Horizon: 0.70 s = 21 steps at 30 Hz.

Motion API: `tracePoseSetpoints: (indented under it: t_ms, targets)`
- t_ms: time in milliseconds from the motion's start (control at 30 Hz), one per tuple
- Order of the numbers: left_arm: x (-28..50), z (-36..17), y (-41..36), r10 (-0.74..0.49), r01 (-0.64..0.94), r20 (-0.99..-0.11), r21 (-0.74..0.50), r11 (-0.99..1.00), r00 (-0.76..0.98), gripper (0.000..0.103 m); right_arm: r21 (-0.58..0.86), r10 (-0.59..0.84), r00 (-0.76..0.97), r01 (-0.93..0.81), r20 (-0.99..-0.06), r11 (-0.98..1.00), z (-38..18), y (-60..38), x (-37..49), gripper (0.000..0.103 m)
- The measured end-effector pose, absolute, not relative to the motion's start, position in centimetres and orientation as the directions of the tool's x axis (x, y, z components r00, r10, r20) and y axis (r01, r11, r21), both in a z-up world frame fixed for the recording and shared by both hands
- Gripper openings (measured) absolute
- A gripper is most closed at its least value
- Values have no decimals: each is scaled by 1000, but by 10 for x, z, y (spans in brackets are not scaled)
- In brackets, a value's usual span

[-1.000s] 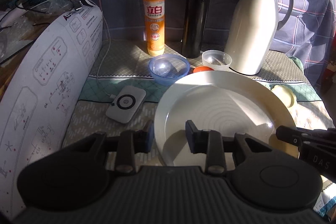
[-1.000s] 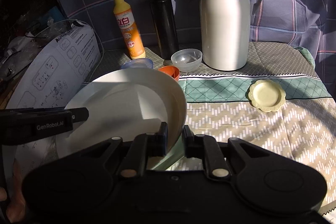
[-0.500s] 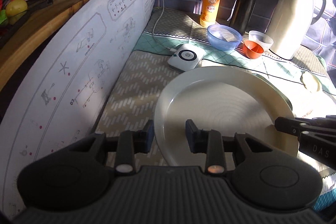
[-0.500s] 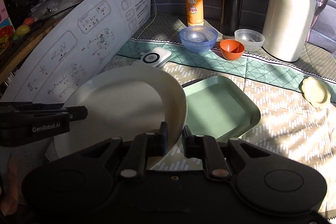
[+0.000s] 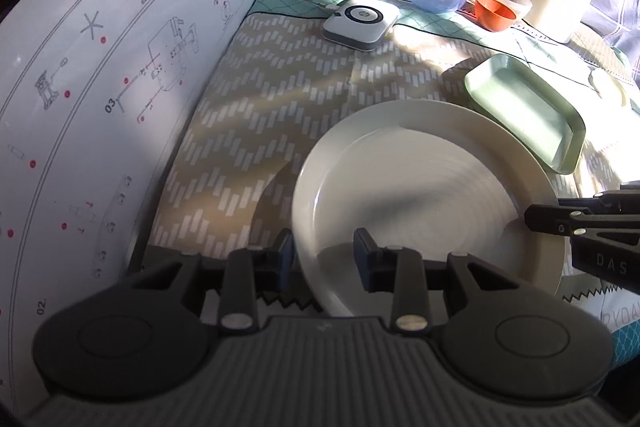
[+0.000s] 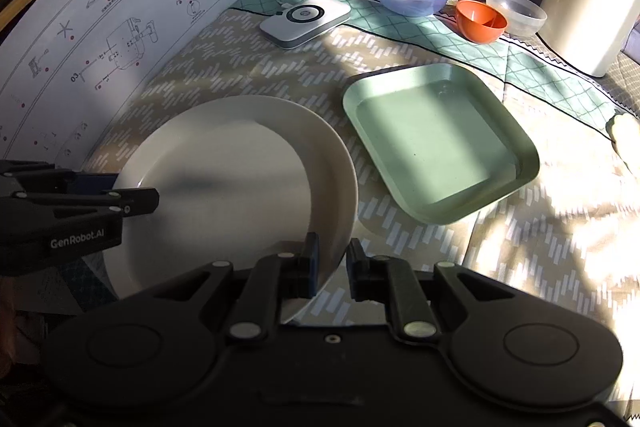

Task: Organize plates and bowls
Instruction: 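Lower the white plate onto the cloth and open both grippers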

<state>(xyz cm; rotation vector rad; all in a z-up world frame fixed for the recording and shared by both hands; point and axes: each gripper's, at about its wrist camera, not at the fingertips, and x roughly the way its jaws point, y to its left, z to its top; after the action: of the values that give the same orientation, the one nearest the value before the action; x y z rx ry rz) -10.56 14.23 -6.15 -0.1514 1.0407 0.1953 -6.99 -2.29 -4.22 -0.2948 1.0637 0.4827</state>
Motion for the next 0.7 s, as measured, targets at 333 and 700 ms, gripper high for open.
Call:
tracePoseSetpoints:
  t_ms: [333,700]
  targets:
    - [-93,-63,130,90,-186,-863,-4,983,496,59,-8,220,384,-513,-897,858,-46,-26,-55,33]
    - [-73,-35,138,153,-220,-813,31,975,562,103,31,227,433,-414,-873,910,-28,-78,-42,88]
